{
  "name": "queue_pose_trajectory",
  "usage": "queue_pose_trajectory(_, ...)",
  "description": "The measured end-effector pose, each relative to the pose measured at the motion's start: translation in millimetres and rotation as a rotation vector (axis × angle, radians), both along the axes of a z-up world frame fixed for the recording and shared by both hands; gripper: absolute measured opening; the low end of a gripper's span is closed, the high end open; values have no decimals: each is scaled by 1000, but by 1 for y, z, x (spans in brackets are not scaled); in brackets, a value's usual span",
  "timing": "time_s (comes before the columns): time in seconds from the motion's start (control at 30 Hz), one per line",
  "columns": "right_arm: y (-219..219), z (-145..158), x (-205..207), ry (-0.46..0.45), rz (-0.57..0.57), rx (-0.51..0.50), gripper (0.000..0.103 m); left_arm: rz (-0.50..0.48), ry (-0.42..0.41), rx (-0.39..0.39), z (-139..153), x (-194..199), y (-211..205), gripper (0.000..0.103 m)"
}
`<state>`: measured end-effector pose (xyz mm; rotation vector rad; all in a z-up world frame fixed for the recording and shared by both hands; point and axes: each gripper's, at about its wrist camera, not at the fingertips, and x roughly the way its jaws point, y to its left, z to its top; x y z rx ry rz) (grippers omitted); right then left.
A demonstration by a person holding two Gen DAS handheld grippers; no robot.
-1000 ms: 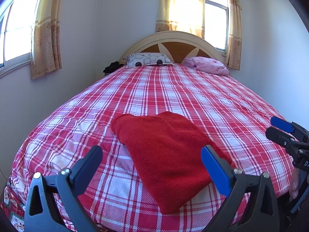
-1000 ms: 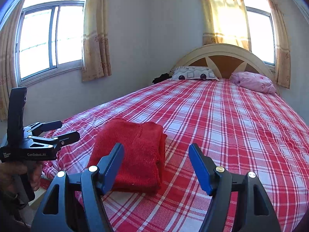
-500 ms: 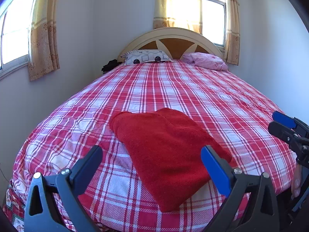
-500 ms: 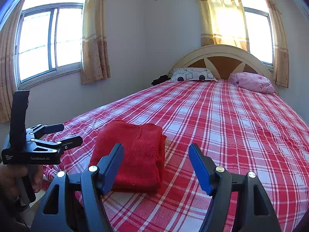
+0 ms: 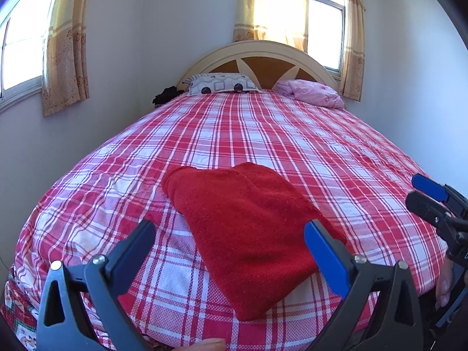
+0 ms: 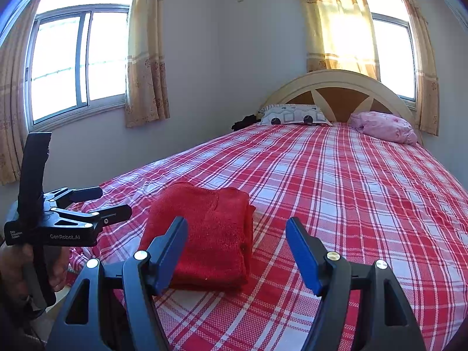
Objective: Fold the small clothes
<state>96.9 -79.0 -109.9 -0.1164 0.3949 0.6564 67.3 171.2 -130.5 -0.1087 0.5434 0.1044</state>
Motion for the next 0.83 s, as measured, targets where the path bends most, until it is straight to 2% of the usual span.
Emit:
queue_pose_trajectory(0.1,0,0,-3,-8,1,2,70,-6,2,-17,0,0,2,103)
queue_pose_trajectory(0.23,-1,2,-4,-14,1,6,70,4,-11,19,2,-1,-2,103)
queue_pose_trajectory(0.6,2,-1,-2,-2,13,-7,70,7,3,7,0,1,4,103)
queue_pose_trajectory(0.83,4,-4,-1,6,17,-18,70,-4,-16,14,-2,0,4,103)
